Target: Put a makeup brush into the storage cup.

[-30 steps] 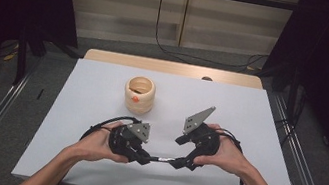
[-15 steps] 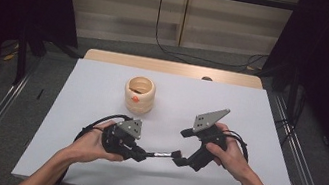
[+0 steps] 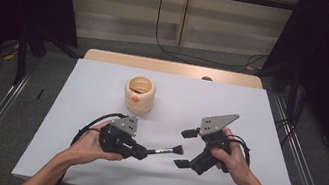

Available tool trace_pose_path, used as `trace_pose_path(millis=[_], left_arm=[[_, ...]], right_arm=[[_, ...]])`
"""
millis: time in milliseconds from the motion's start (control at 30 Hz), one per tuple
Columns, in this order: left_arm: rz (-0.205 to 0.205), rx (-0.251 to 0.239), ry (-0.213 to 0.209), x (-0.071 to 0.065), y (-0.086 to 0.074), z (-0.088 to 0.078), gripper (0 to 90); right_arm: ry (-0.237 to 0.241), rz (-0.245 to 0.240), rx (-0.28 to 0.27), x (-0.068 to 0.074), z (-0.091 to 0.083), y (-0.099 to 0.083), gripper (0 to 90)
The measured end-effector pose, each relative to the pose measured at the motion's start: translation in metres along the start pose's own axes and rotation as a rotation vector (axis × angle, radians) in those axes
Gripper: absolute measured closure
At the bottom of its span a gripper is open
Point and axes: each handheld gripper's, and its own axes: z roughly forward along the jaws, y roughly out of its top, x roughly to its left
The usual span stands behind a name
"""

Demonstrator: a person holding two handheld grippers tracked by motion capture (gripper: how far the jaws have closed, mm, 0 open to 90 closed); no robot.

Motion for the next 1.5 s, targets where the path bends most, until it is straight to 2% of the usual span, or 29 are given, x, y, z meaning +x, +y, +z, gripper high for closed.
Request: trace_pose_path(millis=[133, 367, 500, 667, 733, 900, 1033, 1167, 1233, 1500], left_arm=[[0.008, -0.027, -0.002, -0.003, 0.001, -0.001, 79.4], [0.018, -0.083, -0.001, -0.01, 0.003, -0.005, 79.4], [0.022, -0.104, 0.008, -0.01, 0.004, -0.007, 79.4], [0.02, -0.133, 0.013, -0.011, 0.004, -0.009, 79.4], [0.017, -0.142, 0.007, -0.011, 0.004, -0.009, 79.4], [0.015, -0.154, 0.009, -0.011, 0.004, -0.01, 79.4], [0.016, -0.163, 0.01, -0.01, 0.005, -0.013, 79.4], [0.017, -0.171, 0.013, -0.011, 0.006, -0.015, 79.4], [0.02, -0.172, 0.013, -0.012, 0.007, -0.015, 79.4], [0.029, -0.169, 0.0, -0.012, 0.008, -0.013, 79.4]], right_arm=[[0.025, -0.006, -0.039, 0.001, 0.0, -0.001, 2.6], [0.002, -0.015, -0.087, 0.004, -0.003, 0.0, 8.7], [0.024, -0.023, -0.121, 0.005, -0.006, -0.001, 10.4], [0.006, -0.032, -0.155, 0.008, -0.011, -0.002, 14.3], [-0.008, -0.03, -0.159, 0.008, -0.012, -0.002, 15.3], [0.002, -0.001, -0.159, 0.007, -0.011, -0.003, 18.2], [-0.004, -0.005, -0.157, 0.007, -0.009, -0.002, 20.1], [-0.018, -0.01, -0.171, 0.006, -0.01, -0.001, 26.1], [-0.009, -0.005, -0.172, 0.005, -0.009, -0.001, 28.2], [0.04, -0.004, -0.159, 0.004, -0.006, -0.001, 50.2]])
